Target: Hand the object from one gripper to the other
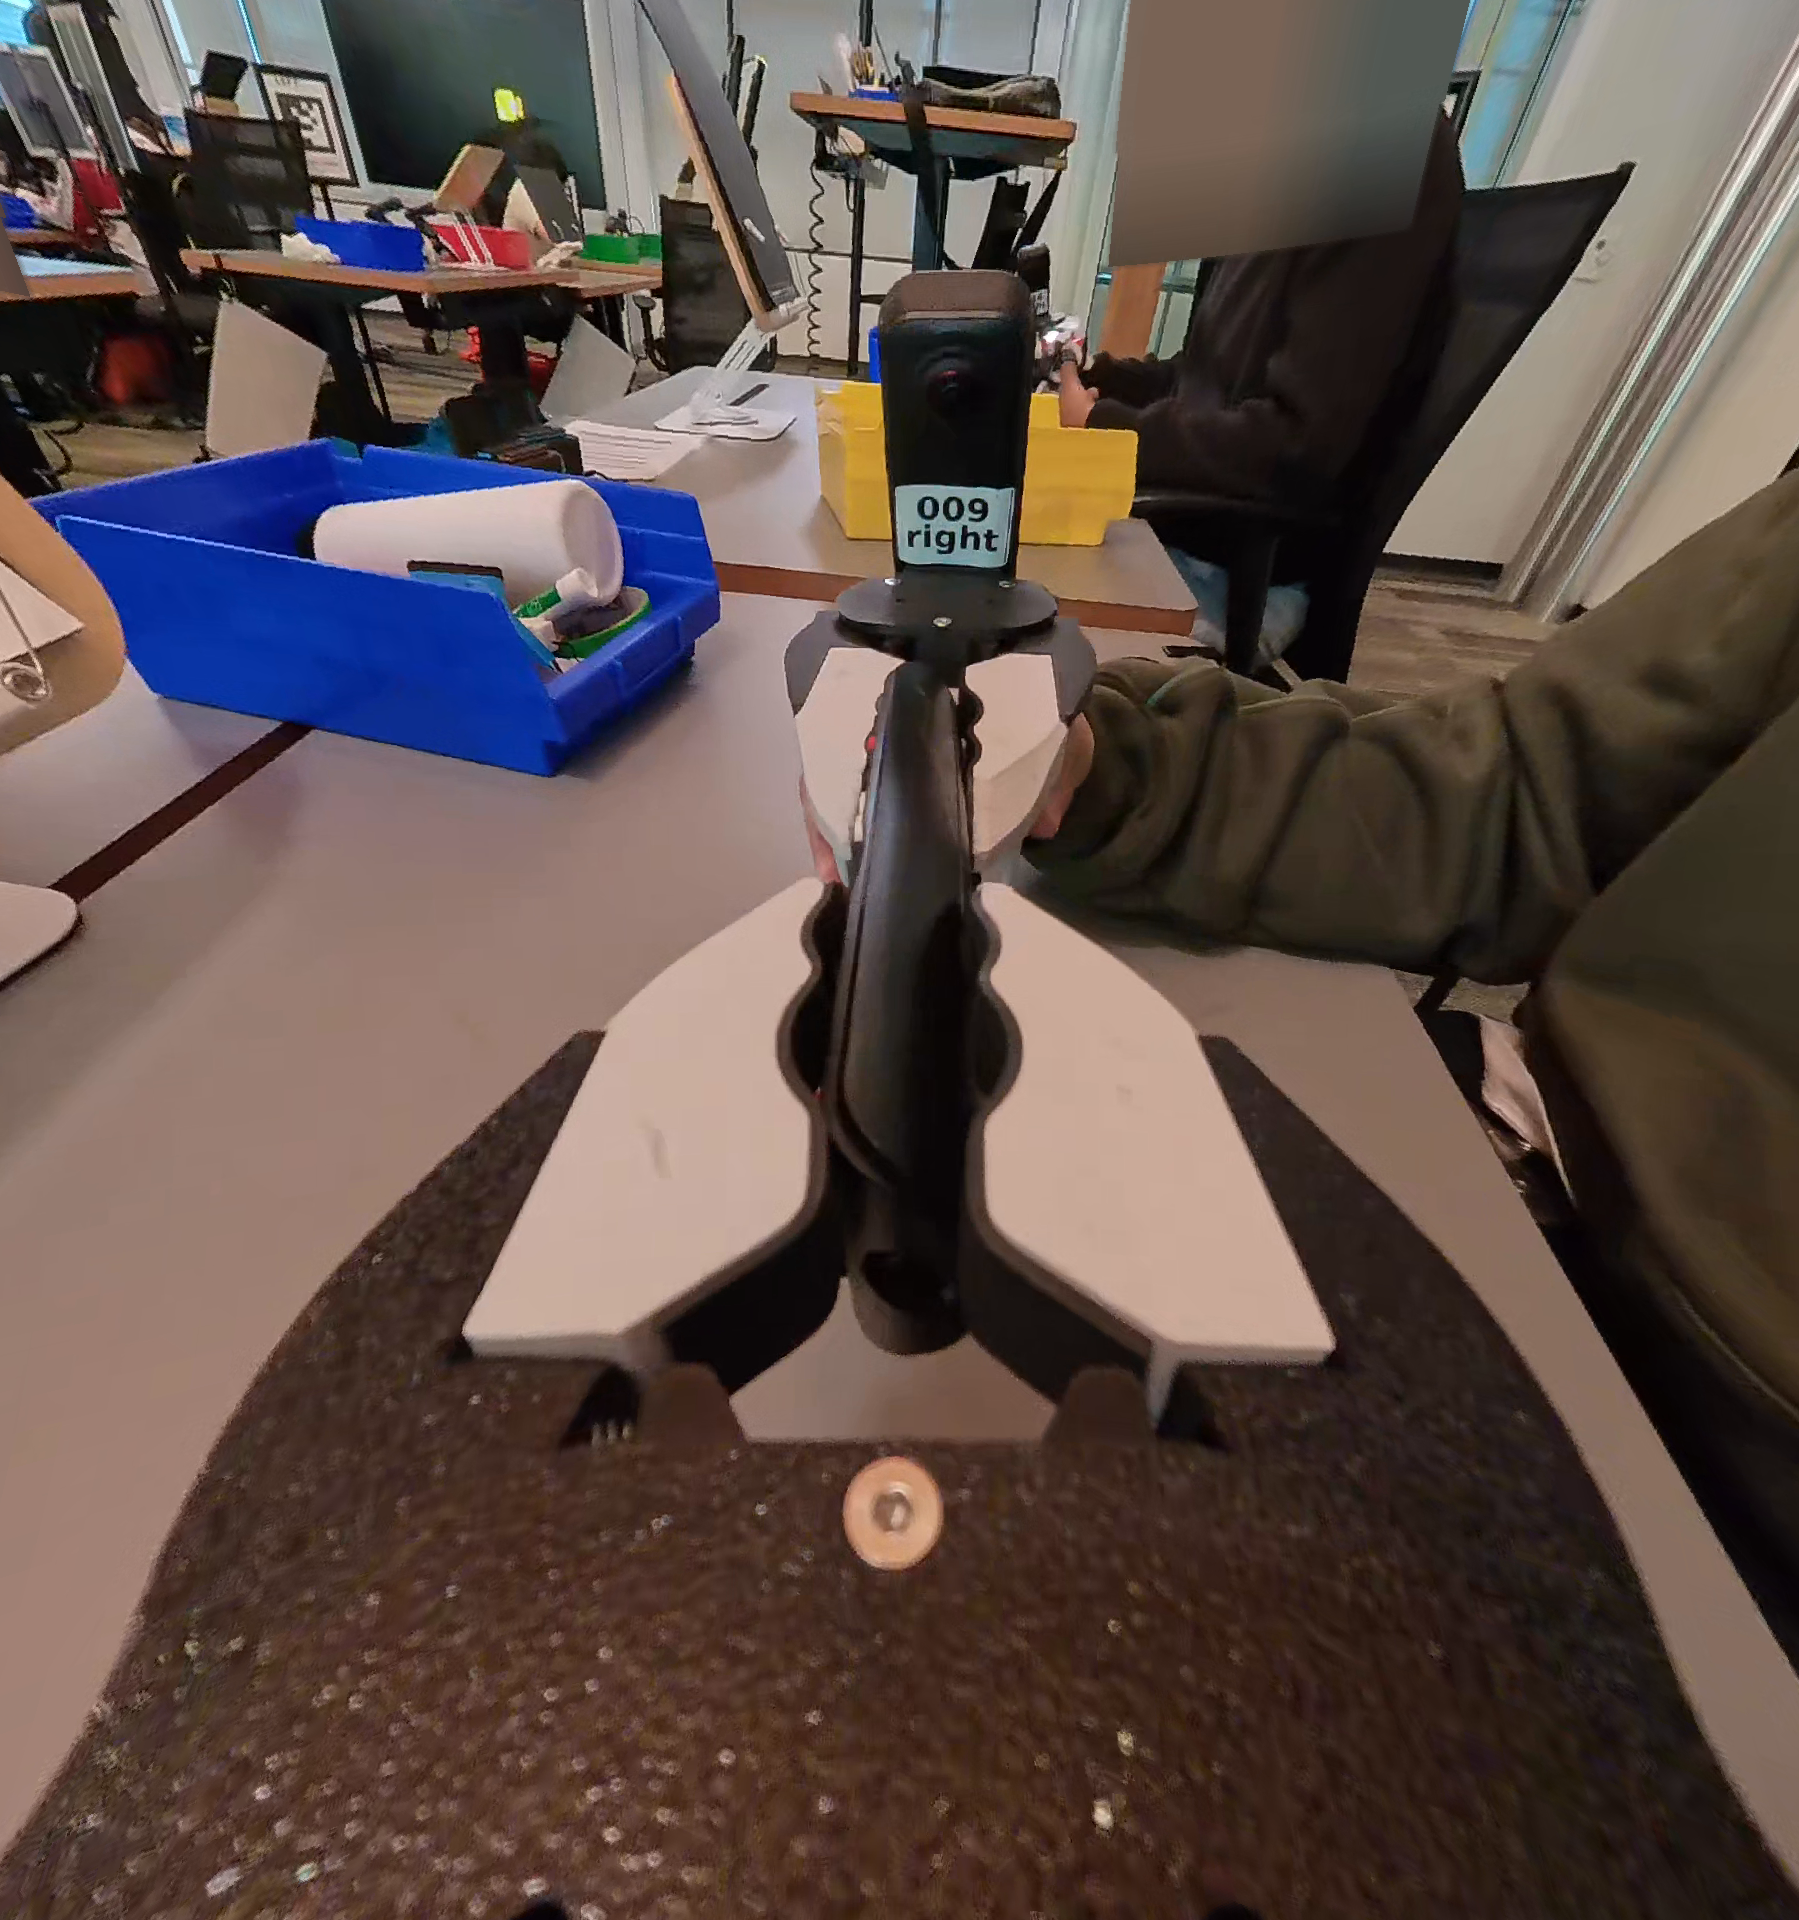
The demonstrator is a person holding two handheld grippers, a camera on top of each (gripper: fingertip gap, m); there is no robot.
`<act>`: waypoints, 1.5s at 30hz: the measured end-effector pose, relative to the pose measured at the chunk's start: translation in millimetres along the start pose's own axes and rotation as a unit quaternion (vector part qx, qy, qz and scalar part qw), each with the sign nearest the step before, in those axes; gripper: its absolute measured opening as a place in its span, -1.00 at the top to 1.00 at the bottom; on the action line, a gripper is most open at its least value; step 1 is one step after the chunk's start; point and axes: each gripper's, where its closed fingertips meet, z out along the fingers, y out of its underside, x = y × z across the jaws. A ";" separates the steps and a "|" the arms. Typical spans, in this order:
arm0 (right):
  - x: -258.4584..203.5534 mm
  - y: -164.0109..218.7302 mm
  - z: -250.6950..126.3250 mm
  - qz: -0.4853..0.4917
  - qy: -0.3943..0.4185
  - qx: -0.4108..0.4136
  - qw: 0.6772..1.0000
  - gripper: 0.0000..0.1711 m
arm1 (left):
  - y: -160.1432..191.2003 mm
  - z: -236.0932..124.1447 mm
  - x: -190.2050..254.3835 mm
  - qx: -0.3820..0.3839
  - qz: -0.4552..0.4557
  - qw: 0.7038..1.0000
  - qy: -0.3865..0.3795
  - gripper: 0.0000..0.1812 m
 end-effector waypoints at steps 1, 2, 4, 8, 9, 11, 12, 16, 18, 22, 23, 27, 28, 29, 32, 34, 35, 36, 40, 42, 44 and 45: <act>1.3 -0.4 -0.3 0.002 0.006 0.005 1.000 0.71 | 0.4 0.8 -0.3 0.001 0.006 1.000 -0.002 0.77; 3.3 -2.8 -1.0 0.015 0.010 0.019 1.000 0.68 | 0.6 1.5 -0.9 0.004 0.017 1.000 -0.006 0.77; 7.7 -10.3 -4.1 0.064 0.008 0.057 0.996 0.51 | 1.7 2.5 -2.1 0.002 0.049 0.999 -0.018 0.77; 29.3 -15.7 -16.7 0.210 0.020 0.109 0.971 0.14 | -2.1 2.0 -4.7 -0.005 0.174 0.983 -0.065 0.77; 33.6 -20.0 -21.5 0.256 0.011 0.135 0.957 0.11 | -4.5 1.5 -7.4 -0.005 0.199 0.976 -0.083 0.77; 41.1 -25.6 -31.3 0.329 -0.013 0.178 0.927 0.14 | -7.8 1.2 -10.4 -0.007 0.257 0.960 -0.113 0.77; 46.0 -24.4 -35.3 0.354 -0.014 0.190 0.915 0.15 | -8.5 1.8 -10.2 -0.011 0.292 0.948 -0.124 0.77; 60.7 -10.6 -38.6 0.412 0.006 0.193 0.891 0.03 | -12.0 7.8 -11.2 -0.031 0.406 0.897 -0.172 0.77; 59.0 -11.6 -37.9 0.445 -0.012 0.199 0.873 -0.01 | -14.5 10.5 -9.9 -0.053 0.477 0.855 -0.198 0.77; 58.1 -5.2 -41.6 0.459 -0.013 0.171 0.872 0.03 | -10.3 20.6 -6.3 -0.139 0.618 0.742 -0.220 0.77; 57.2 -6.9 -46.4 0.463 -0.024 0.173 0.869 0.06 | -6.6 24.1 -6.4 -0.161 0.646 0.712 -0.222 0.77; 57.8 8.8 -60.0 0.470 -0.026 0.122 0.874 0.26 | 9.0 43.8 -3.9 -0.213 0.720 0.625 -0.212 0.77; 54.9 11.4 -60.9 0.472 -0.034 0.108 0.875 0.25 | 13.5 49.5 -2.0 -0.218 0.730 0.614 -0.205 0.77; 50.4 11.1 -61.5 0.475 -0.048 0.099 0.873 0.27 | 17.1 55.0 0.6 -0.219 0.740 0.604 -0.198 0.77; 42.2 16.8 -60.5 0.465 -0.059 0.053 0.882 0.33 | 23.6 67.3 10.9 -0.209 0.766 0.578 -0.187 0.77; 39.9 25.1 -59.9 0.441 -0.050 0.020 0.896 0.48 | 23.8 70.2 12.8 -0.204 0.778 0.563 -0.192 0.77; 41.0 22.7 -60.6 0.435 -0.053 0.031 0.898 0.51 | 22.3 69.8 11.5 -0.200 0.779 0.560 -0.200 0.77; 41.8 14.9 -62.2 0.429 -0.066 0.057 0.899 0.57 | 19.1 68.7 10.6 -0.190 0.781 0.556 -0.211 0.77; 40.8 -7.2 -64.4 0.394 -0.087 0.114 0.908 0.70 | 16.4 59.2 0.7 -0.198 0.770 0.558 -0.238 0.77; 40.0 -13.5 -64.6 0.365 -0.078 0.126 0.919 0.71 | 10.2 55.6 -1.3 -0.180 0.758 0.571 -0.258 0.70; 40.5 -20.2 -66.0 0.351 -0.070 0.147 0.922 0.72 | -3.5 50.5 -2.6 -0.142 0.725 0.606 -0.295 0.49; 42.0 -23.5 -68.4 0.346 -0.064 0.159 0.922 0.72 | -9.1 47.9 -3.1 -0.121 0.700 0.634 -0.305 0.35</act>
